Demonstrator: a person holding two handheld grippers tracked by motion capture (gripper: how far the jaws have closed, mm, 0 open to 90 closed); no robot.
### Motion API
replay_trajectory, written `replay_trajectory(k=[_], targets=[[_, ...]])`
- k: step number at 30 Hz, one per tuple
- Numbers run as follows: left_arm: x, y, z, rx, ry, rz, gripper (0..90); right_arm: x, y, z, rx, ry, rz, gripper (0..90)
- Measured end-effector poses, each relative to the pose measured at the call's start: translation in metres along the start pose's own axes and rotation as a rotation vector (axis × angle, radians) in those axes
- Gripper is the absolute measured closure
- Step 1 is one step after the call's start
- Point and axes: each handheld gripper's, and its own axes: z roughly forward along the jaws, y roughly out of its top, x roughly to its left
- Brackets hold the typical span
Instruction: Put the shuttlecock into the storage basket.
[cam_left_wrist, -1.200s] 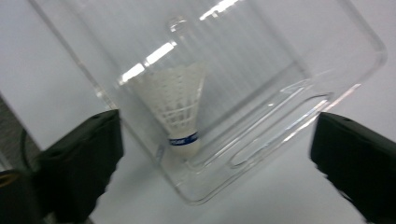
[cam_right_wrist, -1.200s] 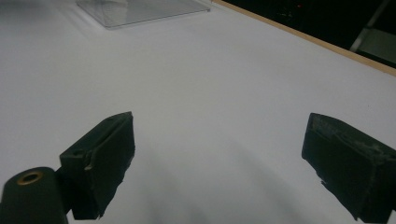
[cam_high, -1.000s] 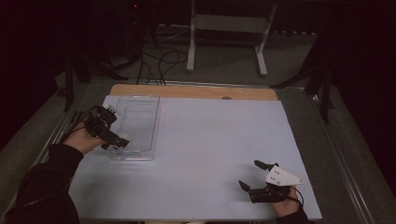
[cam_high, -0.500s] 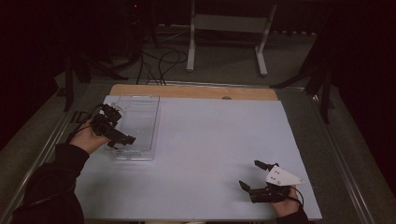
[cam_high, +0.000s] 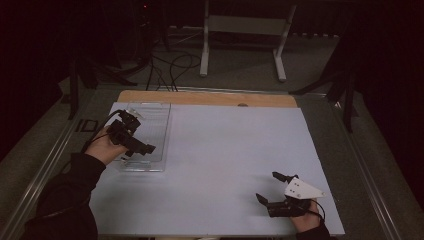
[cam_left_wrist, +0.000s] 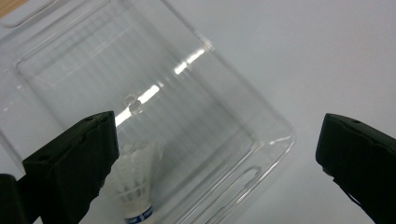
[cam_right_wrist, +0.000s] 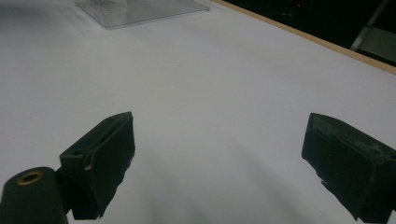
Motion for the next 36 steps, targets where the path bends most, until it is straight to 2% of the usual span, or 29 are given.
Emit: replay_trajectory(k=[3,7,10,12,14,22,25,29,36], targets=[[-0.004,0.004,-0.001,-0.019,-0.016,0.003,0.0,0.000,0.000,0.000,0.000,-0.001,0.002,9.5],[-0.011,0.008,-0.003,-0.036,-0.011,0.026,0.0,0.000,0.000,0.001,0.001,0.000,0.002,9.4],[-0.016,0.011,-0.002,-0.049,-0.023,0.043,0.0,0.000,0.000,0.001,0.004,0.001,0.000,9.4],[-0.020,0.013,-0.001,-0.048,-0.033,0.050,0.0,0.000,0.000,0.001,0.001,0.002,0.001,9.5],[-0.023,0.015,0.001,-0.049,-0.019,0.066,0.0,0.000,0.000,0.001,0.000,0.000,0.001,9.4],[-0.039,0.021,0.009,-0.056,-0.014,0.121,0.0,0.000,0.000,0.000,0.001,0.003,0.000,9.4],[-0.043,0.023,0.010,-0.065,-0.017,0.128,0.0,0.000,0.000,0.000,0.000,0.003,0.001,9.5],[-0.049,0.023,0.011,-0.057,-0.023,0.151,0.0,0.000,0.000,0.000,0.000,0.006,0.002,9.4],[-0.060,0.022,0.016,-0.081,-0.053,0.183,0.0,0.000,0.000,0.000,0.003,0.004,0.000,9.4]])
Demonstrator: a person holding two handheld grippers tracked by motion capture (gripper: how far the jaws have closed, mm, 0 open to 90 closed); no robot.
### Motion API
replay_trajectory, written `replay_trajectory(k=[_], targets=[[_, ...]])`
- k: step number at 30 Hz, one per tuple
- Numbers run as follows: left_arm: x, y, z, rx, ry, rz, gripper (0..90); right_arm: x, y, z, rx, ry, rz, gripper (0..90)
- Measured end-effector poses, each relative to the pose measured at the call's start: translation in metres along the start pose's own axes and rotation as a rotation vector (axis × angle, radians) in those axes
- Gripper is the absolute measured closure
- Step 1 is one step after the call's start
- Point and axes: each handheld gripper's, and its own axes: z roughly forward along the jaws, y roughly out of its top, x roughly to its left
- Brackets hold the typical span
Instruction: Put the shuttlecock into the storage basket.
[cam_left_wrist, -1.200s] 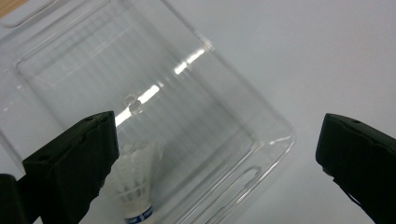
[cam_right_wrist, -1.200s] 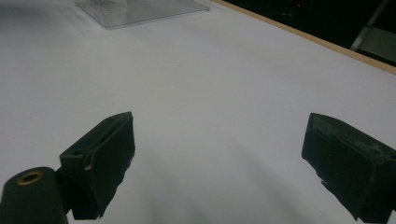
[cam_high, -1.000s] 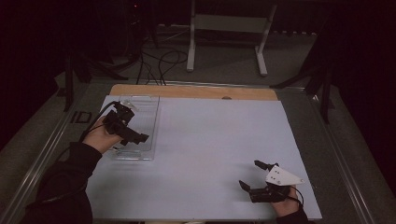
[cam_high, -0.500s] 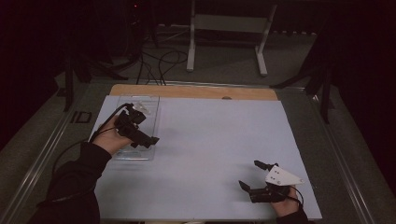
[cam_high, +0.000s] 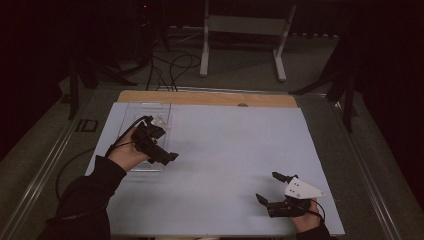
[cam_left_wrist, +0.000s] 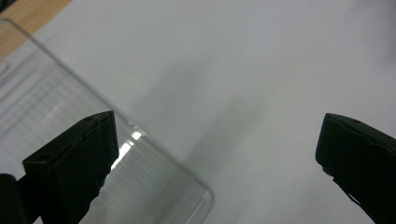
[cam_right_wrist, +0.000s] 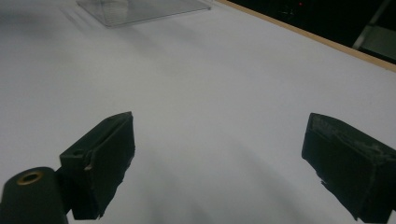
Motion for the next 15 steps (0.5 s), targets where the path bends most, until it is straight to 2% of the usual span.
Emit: replay_trajectory(k=[7,9,15], targets=[[-0.010,0.001,0.006,-0.023,-0.035,0.018,0.0,0.000,0.000,0.000,0.001,0.000,0.000,9.4],[-0.014,0.000,0.009,-0.022,-0.062,0.017,0.0,0.000,0.000,0.000,0.000,0.001,0.000,9.4],[-0.022,-0.003,0.017,-0.027,-0.083,0.038,0.0,0.000,0.000,0.000,0.000,0.001,0.000,9.4]])
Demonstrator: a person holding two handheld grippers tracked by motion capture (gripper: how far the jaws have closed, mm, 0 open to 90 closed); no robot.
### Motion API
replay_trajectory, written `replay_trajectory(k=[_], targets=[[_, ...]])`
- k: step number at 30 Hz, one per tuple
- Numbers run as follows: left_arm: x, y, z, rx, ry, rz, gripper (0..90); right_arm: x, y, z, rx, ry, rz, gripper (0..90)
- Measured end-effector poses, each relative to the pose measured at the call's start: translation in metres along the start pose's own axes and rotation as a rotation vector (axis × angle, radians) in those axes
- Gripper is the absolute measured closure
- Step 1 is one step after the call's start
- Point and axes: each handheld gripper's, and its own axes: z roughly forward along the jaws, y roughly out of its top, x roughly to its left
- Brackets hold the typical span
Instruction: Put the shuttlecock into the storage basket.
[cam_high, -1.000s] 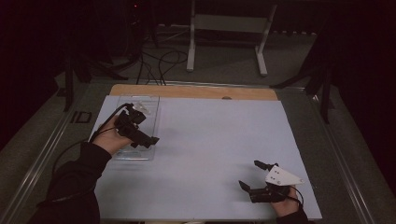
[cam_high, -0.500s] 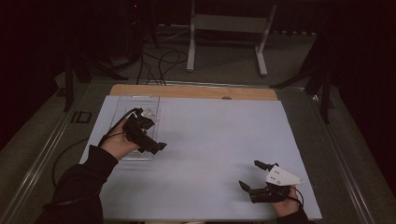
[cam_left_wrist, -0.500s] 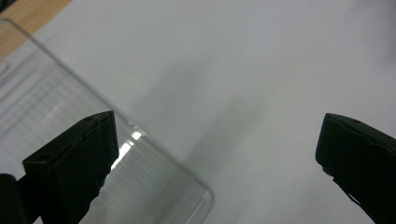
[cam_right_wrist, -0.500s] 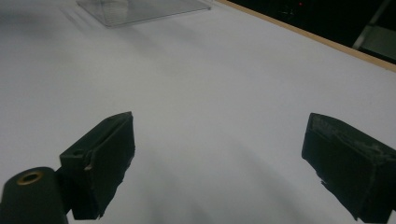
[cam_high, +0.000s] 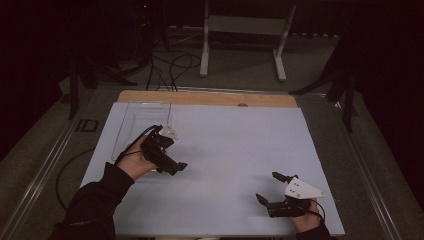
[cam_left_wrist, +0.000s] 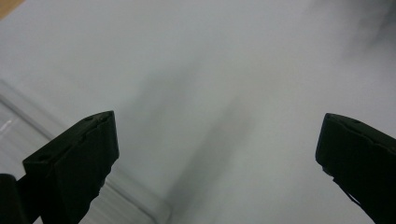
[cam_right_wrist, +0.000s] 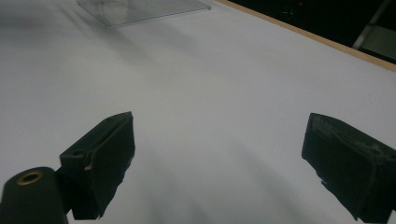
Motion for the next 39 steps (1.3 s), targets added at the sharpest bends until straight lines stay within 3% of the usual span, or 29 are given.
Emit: replay_trajectory(k=[22,33,39], targets=[[-0.029,-0.004,0.031,0.003,-0.109,0.047,0.0,0.000,0.000,0.000,-0.002,0.001,0.004,9.4],[-0.040,-0.016,0.044,-0.016,-0.174,0.059,0.0,0.000,0.000,0.000,0.000,0.001,0.003,9.5],[-0.043,-0.024,0.048,-0.007,-0.181,0.065,0.0,-0.001,0.000,0.000,0.001,0.002,0.005,9.4]])
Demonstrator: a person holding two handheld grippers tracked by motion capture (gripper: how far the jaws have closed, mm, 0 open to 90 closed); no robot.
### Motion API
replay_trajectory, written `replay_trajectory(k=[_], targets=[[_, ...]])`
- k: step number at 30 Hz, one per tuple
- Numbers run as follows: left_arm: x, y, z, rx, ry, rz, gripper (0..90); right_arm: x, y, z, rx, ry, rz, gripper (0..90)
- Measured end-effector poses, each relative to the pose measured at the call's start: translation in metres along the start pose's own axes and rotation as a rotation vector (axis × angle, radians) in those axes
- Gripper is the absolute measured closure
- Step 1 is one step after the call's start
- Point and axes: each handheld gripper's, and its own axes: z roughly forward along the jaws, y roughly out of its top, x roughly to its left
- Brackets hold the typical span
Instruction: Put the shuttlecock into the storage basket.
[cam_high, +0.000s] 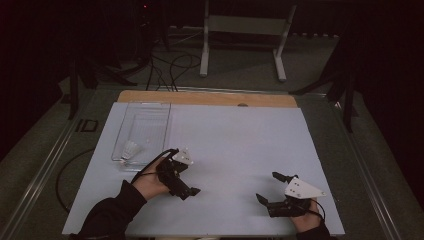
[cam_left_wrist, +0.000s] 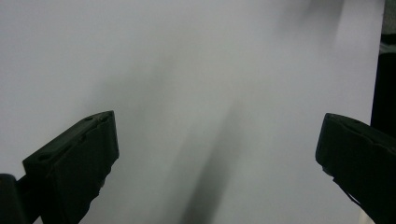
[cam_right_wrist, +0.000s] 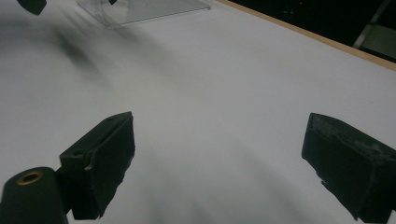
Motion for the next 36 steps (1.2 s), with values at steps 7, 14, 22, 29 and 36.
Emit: replay_trajectory(k=[7,14,22,29,36], targets=[[0.000,-0.012,0.002,0.007,-0.011,-0.001,0.0,0.000,0.000,0.000,0.001,-0.001,-0.001,9.5],[-0.001,-0.026,0.003,-0.001,-0.013,-0.013,0.0,0.000,0.000,0.000,0.005,0.000,-0.001,9.5],[-0.002,-0.044,-0.001,-0.010,-0.017,-0.030,0.0,0.000,0.000,0.001,0.008,0.004,0.000,9.4],[-0.001,-0.066,-0.004,-0.024,-0.023,-0.057,0.0,0.001,0.000,0.001,0.009,0.003,0.000,9.5],[0.001,-0.083,-0.007,-0.041,-0.012,-0.090,0.0,0.001,0.000,0.001,0.013,0.003,0.002,9.5]])
